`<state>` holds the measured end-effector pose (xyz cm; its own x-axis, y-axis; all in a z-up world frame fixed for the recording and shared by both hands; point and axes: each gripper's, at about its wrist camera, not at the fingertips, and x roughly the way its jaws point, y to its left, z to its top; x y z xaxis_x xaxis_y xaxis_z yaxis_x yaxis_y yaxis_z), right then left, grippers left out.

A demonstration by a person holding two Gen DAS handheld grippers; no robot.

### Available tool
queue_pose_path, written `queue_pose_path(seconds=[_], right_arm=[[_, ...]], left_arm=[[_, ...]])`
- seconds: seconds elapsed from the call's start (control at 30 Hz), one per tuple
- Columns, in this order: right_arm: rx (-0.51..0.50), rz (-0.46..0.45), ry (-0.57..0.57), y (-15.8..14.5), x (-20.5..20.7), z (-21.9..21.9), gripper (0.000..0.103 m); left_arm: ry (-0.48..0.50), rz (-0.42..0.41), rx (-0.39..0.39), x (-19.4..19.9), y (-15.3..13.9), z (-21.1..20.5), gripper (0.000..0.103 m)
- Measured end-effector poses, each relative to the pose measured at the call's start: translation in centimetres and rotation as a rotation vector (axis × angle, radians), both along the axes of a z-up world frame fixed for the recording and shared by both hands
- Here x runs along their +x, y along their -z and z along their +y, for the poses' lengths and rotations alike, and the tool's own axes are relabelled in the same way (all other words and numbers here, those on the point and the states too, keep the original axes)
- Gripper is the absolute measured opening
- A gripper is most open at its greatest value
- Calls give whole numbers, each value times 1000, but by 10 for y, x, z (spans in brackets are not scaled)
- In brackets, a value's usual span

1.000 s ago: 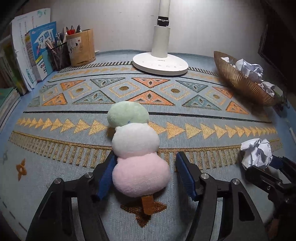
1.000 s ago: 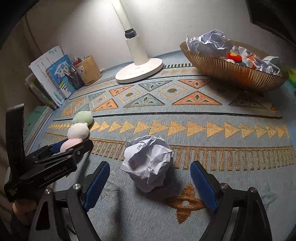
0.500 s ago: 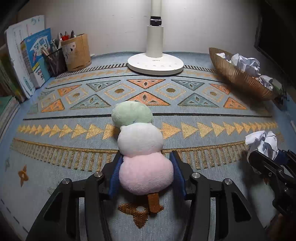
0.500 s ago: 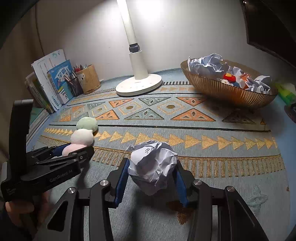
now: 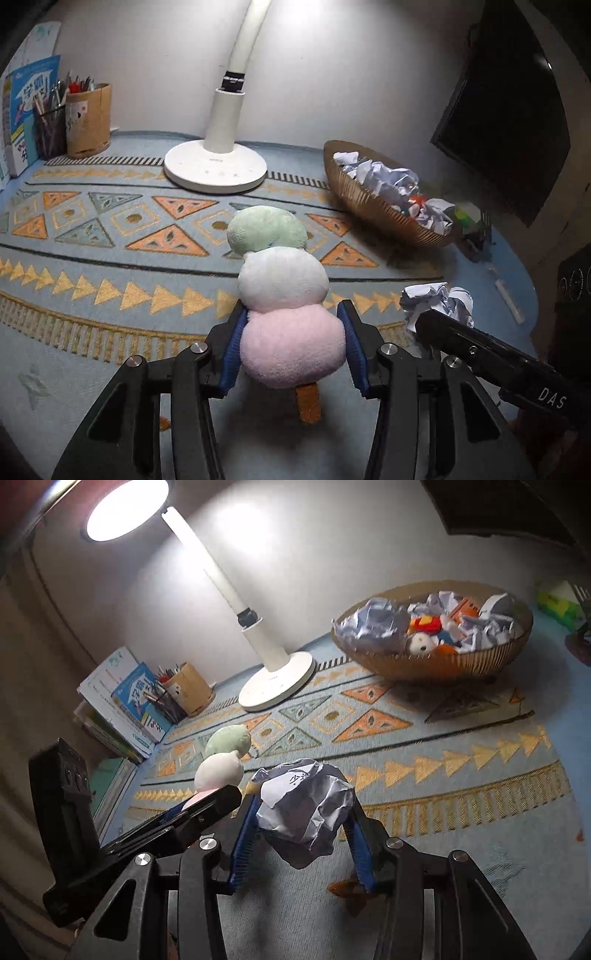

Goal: Organize objects

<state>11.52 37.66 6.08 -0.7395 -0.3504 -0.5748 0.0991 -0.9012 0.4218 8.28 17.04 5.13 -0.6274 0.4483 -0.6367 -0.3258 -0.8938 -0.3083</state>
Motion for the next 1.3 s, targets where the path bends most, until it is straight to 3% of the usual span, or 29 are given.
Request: queue_pose_path(seconds=[0.17,0.3,0.5,0.6,0.63,0.8,0.93,1.0,1.03,1.07,1.1,1.2,1.3], right_arm=[[83,129,127,-70,-9,50,45],[111,144,192,-98,-44,86,45],[232,76,255,-101,-134,108,46],[244,-18,263,-85,-170,122,57],[225,-51,252,-77,-176,126,57],[207,-77,264,-54,-150,127,58],[169,-73,212,-58,-125,111,58],[178,-69,178,-73,-115,94,58],[172,-55,162,-83,-108,85,58],[157,-36,145,-93,-100,75,58],[138,-18,127,-102,-91,65,67],[75,25,82,-107,-65,31,98],[25,-61,-70,-71,-62,-18,103]], left_arm=[[50,55,146,-29,-47,41,45],[90,104,127,-64,-70,92,45],[178,218,100,-113,-91,148,48],[157,186,103,-141,-84,153,65],[140,179,106,-146,-81,150,72],[75,176,113,-132,-65,107,72],[51,126,120,-104,-58,68,72],[31,151,106,-87,-64,43,73],[18,171,97,-77,-68,30,79],[2,191,90,-68,-72,18,93],[-15,214,89,-59,-76,3,101],[-51,259,95,-32,-82,-38,102],[-27,186,38,-10,-62,-70,102]])
